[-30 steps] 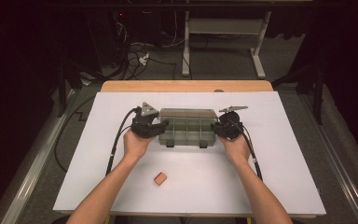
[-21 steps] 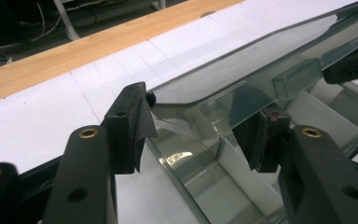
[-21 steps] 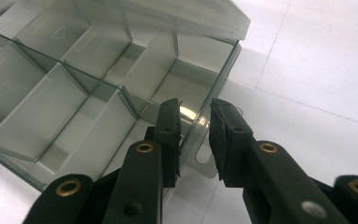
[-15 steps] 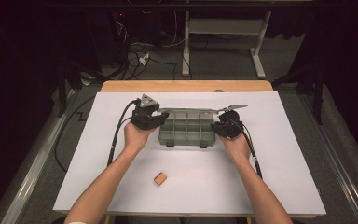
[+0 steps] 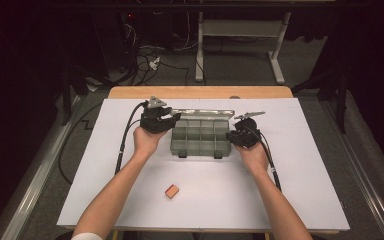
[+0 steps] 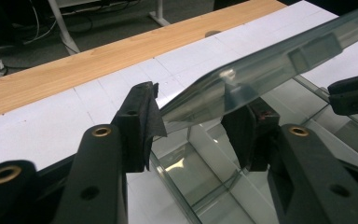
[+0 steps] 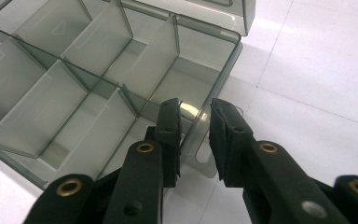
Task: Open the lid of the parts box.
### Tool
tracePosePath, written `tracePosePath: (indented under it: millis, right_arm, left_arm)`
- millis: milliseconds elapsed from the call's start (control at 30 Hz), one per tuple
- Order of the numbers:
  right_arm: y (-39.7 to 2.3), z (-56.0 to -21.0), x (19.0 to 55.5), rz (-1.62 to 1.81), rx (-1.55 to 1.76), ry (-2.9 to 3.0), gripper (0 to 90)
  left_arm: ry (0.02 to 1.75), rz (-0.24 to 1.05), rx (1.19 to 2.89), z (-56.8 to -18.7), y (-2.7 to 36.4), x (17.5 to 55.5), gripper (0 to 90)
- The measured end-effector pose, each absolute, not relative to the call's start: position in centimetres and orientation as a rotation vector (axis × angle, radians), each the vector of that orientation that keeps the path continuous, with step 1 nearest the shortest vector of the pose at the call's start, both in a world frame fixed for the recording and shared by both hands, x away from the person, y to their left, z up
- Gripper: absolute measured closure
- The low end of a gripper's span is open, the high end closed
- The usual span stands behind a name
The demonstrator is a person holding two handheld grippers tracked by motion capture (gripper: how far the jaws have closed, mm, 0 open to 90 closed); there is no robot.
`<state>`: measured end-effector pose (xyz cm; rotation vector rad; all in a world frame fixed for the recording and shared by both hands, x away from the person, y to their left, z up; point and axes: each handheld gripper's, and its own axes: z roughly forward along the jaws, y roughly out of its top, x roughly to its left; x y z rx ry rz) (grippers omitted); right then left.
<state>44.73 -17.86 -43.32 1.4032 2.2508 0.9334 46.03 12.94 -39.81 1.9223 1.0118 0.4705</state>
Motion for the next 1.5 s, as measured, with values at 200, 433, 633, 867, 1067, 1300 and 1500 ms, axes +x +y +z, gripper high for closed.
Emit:
tracePosePath:
  millis: [200,433,633,867,1067,1300,1500]
  right_arm:
    - [-17.8,-43.3,44.7,0.933,1.408,2.246,73.6]
    - [-17.8,-43.3,44.7,0.931,1.406,2.248,73.6]
    - [-17.8,-43.3,44.7,0.931,1.406,2.246,73.6]
    - [-17.8,-43.3,44.7,0.931,1.404,2.249,73.7]
    - [-17.8,-43.3,44.7,0.931,1.398,2.252,73.7]
    - [-17.8,-43.2,44.8,0.92,1.401,2.26,73.8]
    - [-17.8,-43.2,44.8,0.919,1.397,2.265,73.7]
  left_arm:
    - [1.036,0.462,1.925,-40.1,12.9,46.8,55.5]
    - [1.051,0.444,1.912,-40.1,13.0,47.6,57.2]
    - [1.076,0.431,1.894,-40.4,13.0,48.2,58.4]
    - [1.095,0.44,1.907,-40.3,12.7,49.1,59.7]
    - [1.123,0.418,1.885,-40.5,12.9,49.7,61.7]
    - [1.145,0.428,1.915,-40.9,12.4,50.5,62.8]
    - [1.173,0.413,1.917,-41.5,12.3,51.3,64.3]
